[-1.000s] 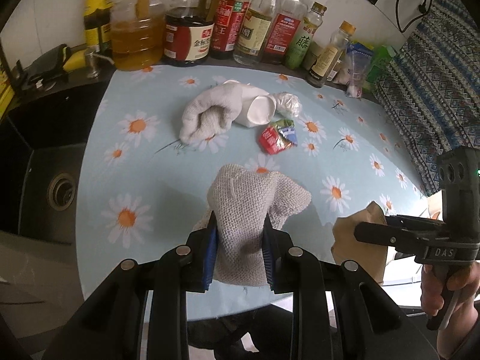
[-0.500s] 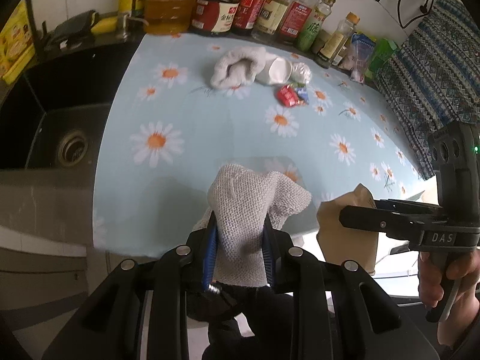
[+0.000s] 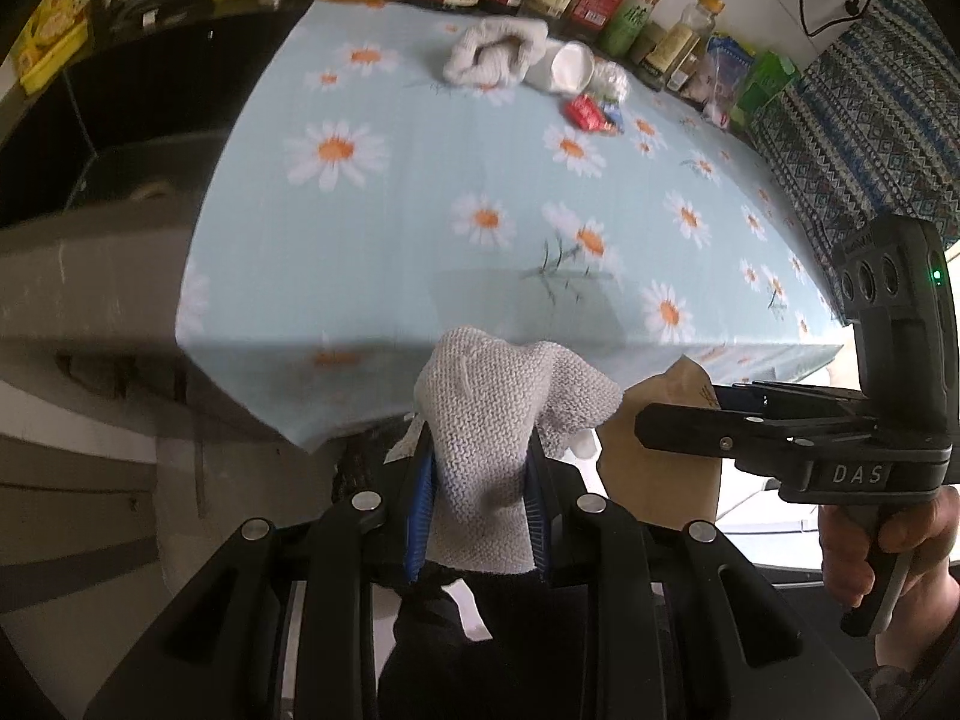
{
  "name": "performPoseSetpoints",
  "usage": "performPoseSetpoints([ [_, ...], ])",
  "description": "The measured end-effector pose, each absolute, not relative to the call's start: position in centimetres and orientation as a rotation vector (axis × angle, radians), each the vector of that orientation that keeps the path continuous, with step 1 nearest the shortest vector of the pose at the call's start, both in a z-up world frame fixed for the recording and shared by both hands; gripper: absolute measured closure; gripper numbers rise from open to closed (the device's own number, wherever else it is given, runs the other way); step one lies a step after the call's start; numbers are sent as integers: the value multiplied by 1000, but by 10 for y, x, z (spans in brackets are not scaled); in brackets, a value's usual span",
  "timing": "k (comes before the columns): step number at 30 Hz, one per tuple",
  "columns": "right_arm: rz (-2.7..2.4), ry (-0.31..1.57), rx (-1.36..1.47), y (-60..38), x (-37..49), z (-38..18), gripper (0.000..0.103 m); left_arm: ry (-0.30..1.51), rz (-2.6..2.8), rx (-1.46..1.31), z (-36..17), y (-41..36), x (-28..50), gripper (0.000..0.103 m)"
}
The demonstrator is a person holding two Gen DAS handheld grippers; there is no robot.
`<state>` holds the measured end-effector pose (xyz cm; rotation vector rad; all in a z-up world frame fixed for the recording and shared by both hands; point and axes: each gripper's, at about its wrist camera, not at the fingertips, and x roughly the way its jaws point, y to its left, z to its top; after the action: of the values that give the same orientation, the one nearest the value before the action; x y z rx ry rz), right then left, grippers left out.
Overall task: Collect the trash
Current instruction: 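Carry the grey cloth and tan paper cup down over the black bin, then open both grippers to drop the items into the bin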
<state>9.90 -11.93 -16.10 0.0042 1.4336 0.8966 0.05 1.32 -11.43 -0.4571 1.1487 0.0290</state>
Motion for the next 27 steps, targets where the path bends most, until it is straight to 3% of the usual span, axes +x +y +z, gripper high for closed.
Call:
performPoseSetpoints([
  [27, 838, 1601, -26, -121, 76, -240, 53, 1339, 47, -558, -196, 4, -34, 78],
])
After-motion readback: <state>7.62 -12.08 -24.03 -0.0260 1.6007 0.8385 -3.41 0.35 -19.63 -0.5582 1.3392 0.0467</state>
